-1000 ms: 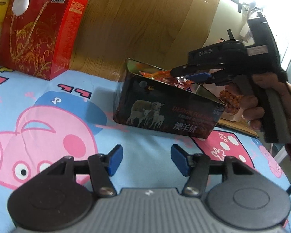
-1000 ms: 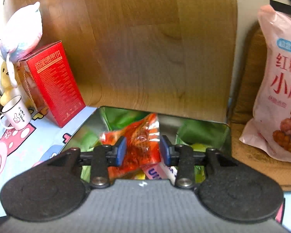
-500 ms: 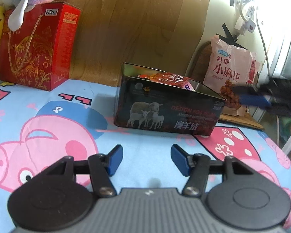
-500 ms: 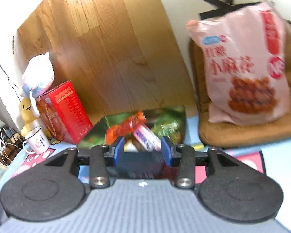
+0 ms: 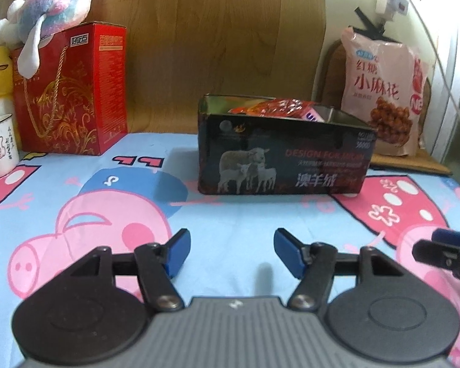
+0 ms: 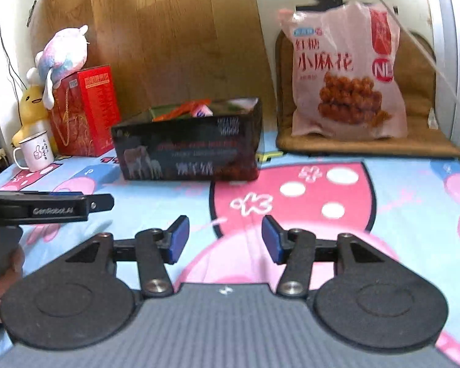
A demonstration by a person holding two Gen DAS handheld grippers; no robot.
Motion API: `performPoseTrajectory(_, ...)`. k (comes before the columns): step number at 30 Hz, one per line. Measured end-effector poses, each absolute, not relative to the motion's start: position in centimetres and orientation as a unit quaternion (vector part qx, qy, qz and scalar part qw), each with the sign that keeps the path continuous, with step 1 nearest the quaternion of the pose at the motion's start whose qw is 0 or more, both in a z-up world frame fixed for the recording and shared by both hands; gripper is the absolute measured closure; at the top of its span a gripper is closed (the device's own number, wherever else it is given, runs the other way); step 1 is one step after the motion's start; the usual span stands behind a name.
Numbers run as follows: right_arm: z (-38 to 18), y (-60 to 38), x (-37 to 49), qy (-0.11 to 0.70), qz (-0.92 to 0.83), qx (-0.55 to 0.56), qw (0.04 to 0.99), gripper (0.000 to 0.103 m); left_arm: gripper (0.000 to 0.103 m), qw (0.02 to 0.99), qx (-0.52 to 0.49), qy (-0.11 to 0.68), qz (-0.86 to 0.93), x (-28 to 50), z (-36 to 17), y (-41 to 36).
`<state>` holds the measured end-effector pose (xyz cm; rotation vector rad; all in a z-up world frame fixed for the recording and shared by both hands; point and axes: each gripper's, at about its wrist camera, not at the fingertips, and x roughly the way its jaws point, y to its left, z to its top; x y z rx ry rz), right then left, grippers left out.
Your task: Organize snacks
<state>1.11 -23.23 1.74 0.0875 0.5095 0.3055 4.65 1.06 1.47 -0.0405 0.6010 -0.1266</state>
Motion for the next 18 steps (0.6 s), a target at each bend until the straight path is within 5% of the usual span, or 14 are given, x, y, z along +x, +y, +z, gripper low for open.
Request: performPoseTrajectory(18,0.4,-23.1,-1.8,0.243,0.171,0.125,0.947,0.042,0.006,0.958,0.005,0.285,0.032,4.3,1.7,0.8)
